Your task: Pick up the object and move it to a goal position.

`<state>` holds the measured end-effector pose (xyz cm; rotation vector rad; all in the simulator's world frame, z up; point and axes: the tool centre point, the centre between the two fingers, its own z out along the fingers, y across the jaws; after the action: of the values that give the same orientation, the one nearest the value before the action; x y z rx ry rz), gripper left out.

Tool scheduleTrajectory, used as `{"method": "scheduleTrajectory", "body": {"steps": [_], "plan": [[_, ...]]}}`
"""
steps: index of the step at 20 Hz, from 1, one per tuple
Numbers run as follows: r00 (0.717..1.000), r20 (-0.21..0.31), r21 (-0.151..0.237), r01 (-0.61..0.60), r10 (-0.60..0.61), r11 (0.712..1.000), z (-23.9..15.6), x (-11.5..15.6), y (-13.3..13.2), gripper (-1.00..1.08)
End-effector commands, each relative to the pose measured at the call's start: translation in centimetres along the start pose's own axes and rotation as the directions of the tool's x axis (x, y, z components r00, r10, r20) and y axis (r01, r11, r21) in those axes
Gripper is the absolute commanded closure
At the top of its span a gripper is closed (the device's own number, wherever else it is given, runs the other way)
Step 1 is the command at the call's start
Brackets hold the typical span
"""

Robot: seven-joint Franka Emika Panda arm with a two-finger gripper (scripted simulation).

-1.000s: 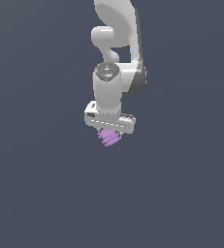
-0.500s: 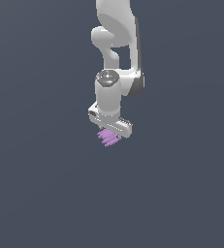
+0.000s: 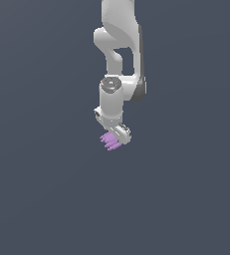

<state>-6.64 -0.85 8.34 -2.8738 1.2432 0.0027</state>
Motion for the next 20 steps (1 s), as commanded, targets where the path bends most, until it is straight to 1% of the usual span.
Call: {"method": "scheduleTrajectory", "body": {"steps": [1, 5, 10, 20], "plan": [[0.998, -0.002, -0.002, -0.06, 0.06, 0.998, 0.6, -0.3, 0.5, -0.92], [0.991, -0.004, -0.005, -0.131, 0.131, 0.991, 1.2, -0.7, 1.1, -0.92], [0.983, -0.006, -0.007, -0.186, 0.186, 0.983, 1.7, -1.0, 1.5, -0.92], [0.98, -0.007, -0.008, -0.2, 0.2, 0.98, 2.3, -1.1, 1.7, -0.92]]}}
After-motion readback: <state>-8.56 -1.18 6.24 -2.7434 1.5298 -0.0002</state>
